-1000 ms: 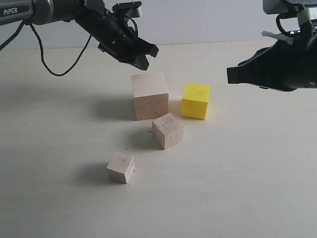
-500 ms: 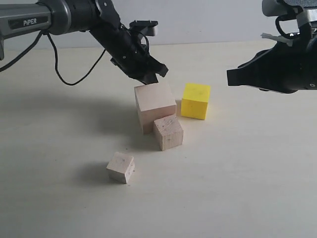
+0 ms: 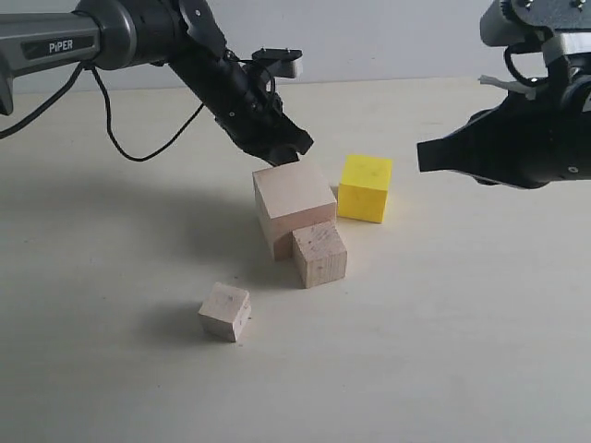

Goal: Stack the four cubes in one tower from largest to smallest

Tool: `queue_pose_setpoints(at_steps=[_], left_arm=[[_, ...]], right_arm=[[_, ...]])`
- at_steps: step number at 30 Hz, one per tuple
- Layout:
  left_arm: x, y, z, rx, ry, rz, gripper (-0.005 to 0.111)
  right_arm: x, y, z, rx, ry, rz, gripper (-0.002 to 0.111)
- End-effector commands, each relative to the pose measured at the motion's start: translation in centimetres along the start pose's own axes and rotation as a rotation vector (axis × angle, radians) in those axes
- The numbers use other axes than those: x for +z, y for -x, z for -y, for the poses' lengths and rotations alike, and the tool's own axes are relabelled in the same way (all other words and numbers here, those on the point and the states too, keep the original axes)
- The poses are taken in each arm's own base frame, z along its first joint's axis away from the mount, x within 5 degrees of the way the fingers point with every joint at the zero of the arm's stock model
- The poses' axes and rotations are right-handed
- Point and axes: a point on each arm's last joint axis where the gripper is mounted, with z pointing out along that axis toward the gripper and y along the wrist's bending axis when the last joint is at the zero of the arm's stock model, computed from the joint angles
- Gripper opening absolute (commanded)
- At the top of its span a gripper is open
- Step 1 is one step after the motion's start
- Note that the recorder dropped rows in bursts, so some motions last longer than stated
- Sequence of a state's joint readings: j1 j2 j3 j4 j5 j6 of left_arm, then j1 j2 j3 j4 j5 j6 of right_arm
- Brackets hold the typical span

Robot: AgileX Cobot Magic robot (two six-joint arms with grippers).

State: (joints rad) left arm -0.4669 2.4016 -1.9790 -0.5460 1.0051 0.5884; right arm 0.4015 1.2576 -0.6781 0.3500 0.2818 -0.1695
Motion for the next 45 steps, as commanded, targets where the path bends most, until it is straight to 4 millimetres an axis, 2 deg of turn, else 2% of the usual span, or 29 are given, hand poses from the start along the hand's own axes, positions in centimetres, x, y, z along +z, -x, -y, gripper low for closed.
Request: queue_pose_setpoints(at_steps=[1,5,9,18,24,29,32,37,45], left_arm=[[-0.3,0.2,0.5,0.008,-0.021,0.001,0.000],[-0.9,0.5,0.6,0.015,-0.009,0.021,0.000],[-1.9,0.9,0.5,0.017,0.037,0.045,0.000],[-5.7,0.7,-0.8,-0.099,0.164,0.034,0.000],[-8.4,0.8,-0.3,-0.130,0.245,0.038,0.000],[-9.6,0.6,0.4,-0.149,0.246,0.027,0.000],[-9.4,-0.3,0.5,-0.161,0.246,0.007,0.000],[-8.3,-3.1,0.7,-0.199,0.256,-0.008,0.000],[-8.9,-5.5,1.7,-0.232,0.268,0.017,0.000]], right_arm=[[2.7,-0.6,0.4,0.035,-0.015,-0.069,0.000],[5.4,-1.6,0.8,0.052,-0.035,-0.148,0.000],[7.3,-1.3,1.0,0.050,-0.040,-0.186,0.000],[8.8,0.7,0.3,0.038,0.013,-0.197,0.000],[10.7,1.3,-0.6,0.034,0.121,-0.214,0.000],[12.3,1.6,-0.7,0.037,0.141,-0.232,0.000],[12.8,1.6,-0.7,0.034,0.140,-0.238,0.000],[12.9,1.6,-0.6,0.025,0.136,-0.239,0.000],[12.9,1.7,-0.5,0.023,0.126,-0.225,0.000]])
